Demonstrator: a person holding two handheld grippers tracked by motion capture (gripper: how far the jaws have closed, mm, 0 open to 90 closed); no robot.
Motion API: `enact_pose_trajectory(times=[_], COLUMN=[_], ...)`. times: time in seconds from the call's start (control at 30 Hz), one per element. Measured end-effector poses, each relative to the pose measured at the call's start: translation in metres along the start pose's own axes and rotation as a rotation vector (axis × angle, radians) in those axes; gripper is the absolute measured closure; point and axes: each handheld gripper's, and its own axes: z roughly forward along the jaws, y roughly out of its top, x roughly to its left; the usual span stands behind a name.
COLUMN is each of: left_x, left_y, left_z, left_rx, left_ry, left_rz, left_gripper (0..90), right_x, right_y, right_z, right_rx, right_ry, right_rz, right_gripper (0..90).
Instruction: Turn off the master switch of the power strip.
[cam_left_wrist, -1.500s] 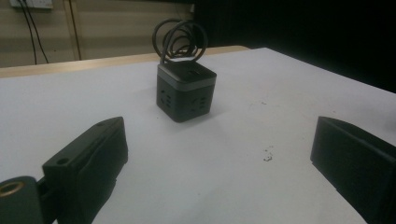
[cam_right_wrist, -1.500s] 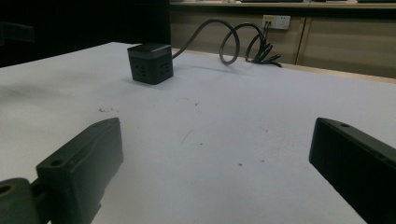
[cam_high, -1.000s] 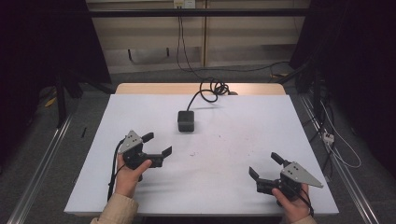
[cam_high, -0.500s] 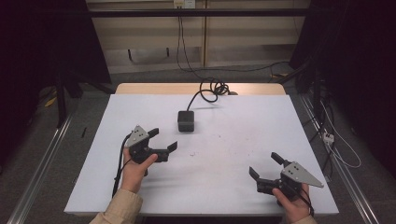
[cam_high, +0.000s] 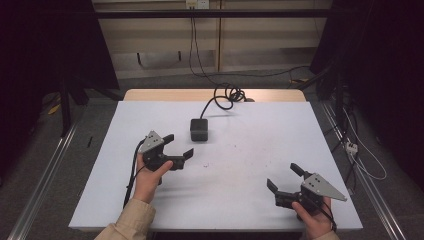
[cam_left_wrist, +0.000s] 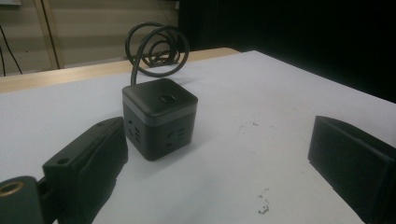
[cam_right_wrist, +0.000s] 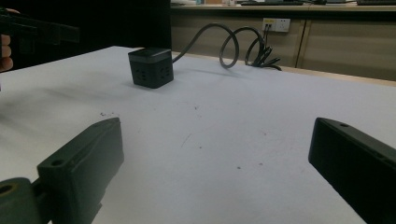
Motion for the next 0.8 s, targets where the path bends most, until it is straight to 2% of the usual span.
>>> enact_pose_trajectory(times=[0.8], left_x=[0.004], left_y=[0.010], left_z=[0.020], left_rx=[0.016], left_ry=[0.010], left_rz=[0.004], left_gripper=[5.0], right_x=[-0.001], right_y=[0.000], right_z=[0.000], right_rx=[-0.003], right_ry=[0.002], right_rz=[0.001], right_gripper=[2.8])
